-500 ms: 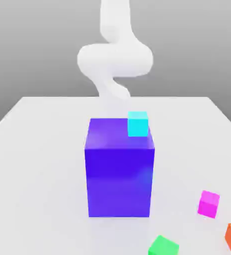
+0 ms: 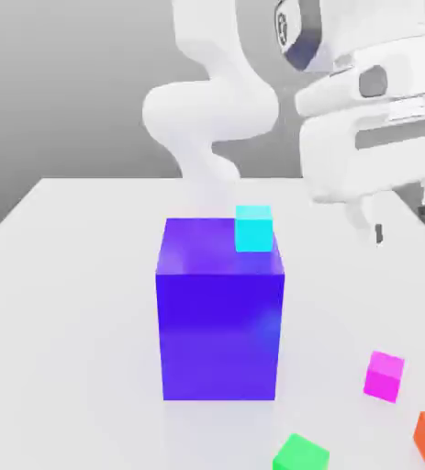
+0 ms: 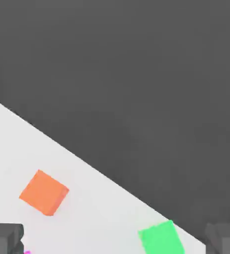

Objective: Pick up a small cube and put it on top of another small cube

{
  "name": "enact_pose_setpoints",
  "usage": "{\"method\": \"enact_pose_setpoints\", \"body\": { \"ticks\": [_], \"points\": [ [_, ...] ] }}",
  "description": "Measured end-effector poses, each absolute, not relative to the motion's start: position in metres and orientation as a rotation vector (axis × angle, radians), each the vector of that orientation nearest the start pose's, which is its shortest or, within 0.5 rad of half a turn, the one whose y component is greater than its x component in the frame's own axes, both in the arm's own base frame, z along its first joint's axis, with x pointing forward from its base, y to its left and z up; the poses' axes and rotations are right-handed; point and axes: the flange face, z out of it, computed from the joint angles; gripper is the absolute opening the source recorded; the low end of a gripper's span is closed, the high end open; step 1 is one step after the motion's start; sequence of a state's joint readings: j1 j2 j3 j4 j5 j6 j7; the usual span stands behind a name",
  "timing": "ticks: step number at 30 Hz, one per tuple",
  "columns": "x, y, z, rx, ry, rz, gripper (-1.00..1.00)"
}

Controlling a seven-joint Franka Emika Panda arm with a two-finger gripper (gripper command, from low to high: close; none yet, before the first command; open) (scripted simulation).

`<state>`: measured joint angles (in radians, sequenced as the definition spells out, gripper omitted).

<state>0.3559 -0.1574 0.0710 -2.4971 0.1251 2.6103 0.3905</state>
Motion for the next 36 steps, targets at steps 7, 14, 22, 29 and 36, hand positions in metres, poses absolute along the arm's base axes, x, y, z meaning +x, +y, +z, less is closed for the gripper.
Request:
{"method": "enact_pose_setpoints", "body": {
  "ticks": [7,14,22,29,36],
  "points": [
    [0.377,0.254,0.234,-3.072,-0.362,-0.081,0.0],
    [0.355,0.259,0.14,-3.101,-0.5,-0.002,0.0],
    [0.354,0.259,0.13,-3.102,-0.501,0.0,-1.0],
    [0.368,0.25,0.193,-3.109,-0.453,0.001,-1.0],
    [0.453,0.182,0.221,-3.136,-0.163,0.002,-1.0]
  ]
}}
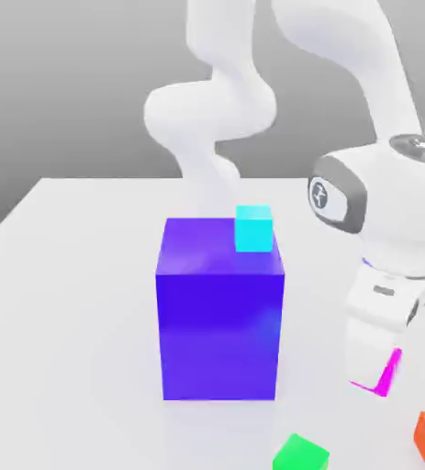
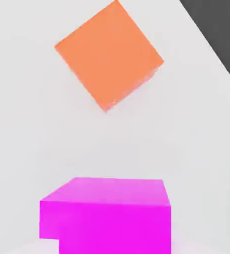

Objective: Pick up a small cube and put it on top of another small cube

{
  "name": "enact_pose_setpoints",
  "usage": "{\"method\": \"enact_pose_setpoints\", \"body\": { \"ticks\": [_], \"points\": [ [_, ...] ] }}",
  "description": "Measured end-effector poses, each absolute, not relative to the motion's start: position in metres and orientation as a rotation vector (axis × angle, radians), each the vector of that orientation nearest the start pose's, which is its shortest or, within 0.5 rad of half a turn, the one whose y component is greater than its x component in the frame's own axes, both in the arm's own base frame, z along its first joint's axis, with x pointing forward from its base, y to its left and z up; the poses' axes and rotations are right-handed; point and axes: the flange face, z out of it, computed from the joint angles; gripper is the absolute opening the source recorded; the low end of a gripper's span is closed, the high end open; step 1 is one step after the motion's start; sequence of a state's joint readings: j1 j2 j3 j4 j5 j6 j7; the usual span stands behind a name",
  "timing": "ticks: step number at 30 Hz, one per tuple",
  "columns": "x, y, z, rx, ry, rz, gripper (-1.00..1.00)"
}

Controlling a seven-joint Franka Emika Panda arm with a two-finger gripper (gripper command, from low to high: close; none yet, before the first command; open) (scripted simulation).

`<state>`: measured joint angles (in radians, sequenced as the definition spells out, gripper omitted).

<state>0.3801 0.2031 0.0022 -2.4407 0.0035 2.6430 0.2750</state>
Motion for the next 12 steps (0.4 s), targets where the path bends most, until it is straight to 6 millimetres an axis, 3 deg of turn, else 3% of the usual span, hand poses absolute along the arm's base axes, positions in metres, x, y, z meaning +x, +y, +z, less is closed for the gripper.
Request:
{"method": "enact_pose_setpoints", "body": {
  "ticks": [5,9,10,12],
  "points": [
    [0.503,0.118,0.237,-3.14,0.042,0.002,-1.0],
    [0.511,0.107,0.191,-3.14,0.074,0.002,-1.0],
    [0.511,0.106,0.183,-3.14,0.075,0.002,1.0],
    [0.511,0.106,0.183,-3.14,0.075,0.002,1.0]
  ]
}}
